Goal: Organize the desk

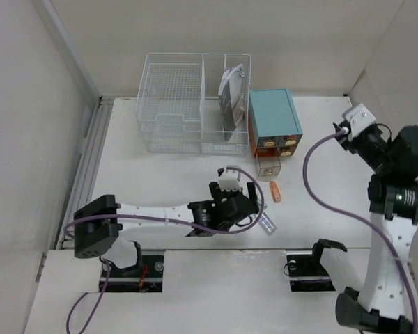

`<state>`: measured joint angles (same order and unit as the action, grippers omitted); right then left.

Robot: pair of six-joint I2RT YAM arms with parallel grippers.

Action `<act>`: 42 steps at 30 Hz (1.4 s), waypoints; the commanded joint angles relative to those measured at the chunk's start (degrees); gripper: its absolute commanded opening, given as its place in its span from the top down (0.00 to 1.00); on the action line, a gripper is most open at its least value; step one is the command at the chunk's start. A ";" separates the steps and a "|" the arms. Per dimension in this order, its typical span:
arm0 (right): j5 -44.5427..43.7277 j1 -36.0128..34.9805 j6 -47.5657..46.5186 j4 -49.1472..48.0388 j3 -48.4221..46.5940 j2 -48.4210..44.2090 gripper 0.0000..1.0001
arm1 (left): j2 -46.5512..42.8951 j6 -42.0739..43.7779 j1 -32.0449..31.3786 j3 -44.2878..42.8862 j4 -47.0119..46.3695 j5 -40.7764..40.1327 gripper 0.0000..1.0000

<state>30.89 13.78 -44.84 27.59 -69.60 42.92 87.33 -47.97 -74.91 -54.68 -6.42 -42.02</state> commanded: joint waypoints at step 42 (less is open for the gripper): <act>-30.81 -36.46 12.94 28.74 2.96 43.74 0.55 | -12.10 -14.79 -3.22 14.42 9.32 0.36 0.17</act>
<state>2.87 -21.89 -27.38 52.88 -68.29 85.30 76.27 -63.33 -77.93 -40.10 3.64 -39.97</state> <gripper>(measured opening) 0.447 0.832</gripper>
